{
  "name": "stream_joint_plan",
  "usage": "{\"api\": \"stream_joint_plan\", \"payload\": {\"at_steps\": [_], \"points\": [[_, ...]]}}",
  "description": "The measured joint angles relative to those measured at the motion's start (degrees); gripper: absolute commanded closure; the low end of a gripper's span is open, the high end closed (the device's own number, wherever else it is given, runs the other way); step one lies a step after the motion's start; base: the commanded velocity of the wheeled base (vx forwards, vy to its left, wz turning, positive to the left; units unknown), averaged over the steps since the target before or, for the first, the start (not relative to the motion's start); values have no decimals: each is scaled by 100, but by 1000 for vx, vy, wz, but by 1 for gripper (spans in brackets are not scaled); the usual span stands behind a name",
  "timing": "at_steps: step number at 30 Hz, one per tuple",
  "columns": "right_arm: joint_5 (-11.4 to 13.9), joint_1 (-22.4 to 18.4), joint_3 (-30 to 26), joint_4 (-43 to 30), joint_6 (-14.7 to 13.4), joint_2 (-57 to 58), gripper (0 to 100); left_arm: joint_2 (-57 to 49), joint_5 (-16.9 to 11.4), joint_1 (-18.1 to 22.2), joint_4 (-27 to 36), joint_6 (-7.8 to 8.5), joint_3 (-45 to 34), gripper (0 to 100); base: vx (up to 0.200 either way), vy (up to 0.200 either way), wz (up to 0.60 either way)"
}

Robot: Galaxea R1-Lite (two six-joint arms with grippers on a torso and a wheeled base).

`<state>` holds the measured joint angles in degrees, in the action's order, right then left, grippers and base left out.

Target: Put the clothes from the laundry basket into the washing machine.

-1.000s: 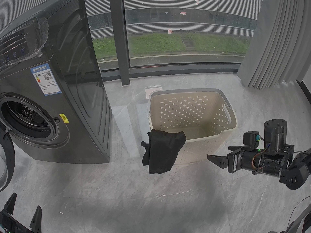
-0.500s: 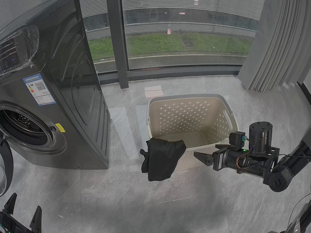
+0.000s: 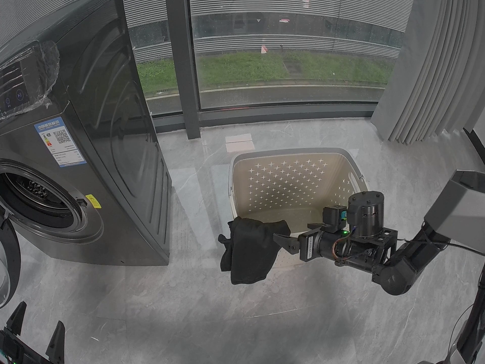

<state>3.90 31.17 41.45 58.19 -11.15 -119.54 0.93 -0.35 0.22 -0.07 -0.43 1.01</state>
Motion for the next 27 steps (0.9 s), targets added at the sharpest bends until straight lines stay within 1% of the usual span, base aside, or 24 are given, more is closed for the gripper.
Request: {"api": "stream_joint_plan", "payload": {"at_steps": [7, 14, 27], "points": [[-123, 74, 367, -16, -22, -389, 0, 0, 11, 2, 0, -9, 0, 0, 0, 0, 0], [-137, 140, 861, -63, -236, -778, 0, 0, 4, 2, 0, -1, 0, 0, 0, 0, 0], [-148, 165, 1467, -117, -291, -1375, 0, 0, 0, 0, 0, 0, 0, 0, 0, 0, 0]]}}
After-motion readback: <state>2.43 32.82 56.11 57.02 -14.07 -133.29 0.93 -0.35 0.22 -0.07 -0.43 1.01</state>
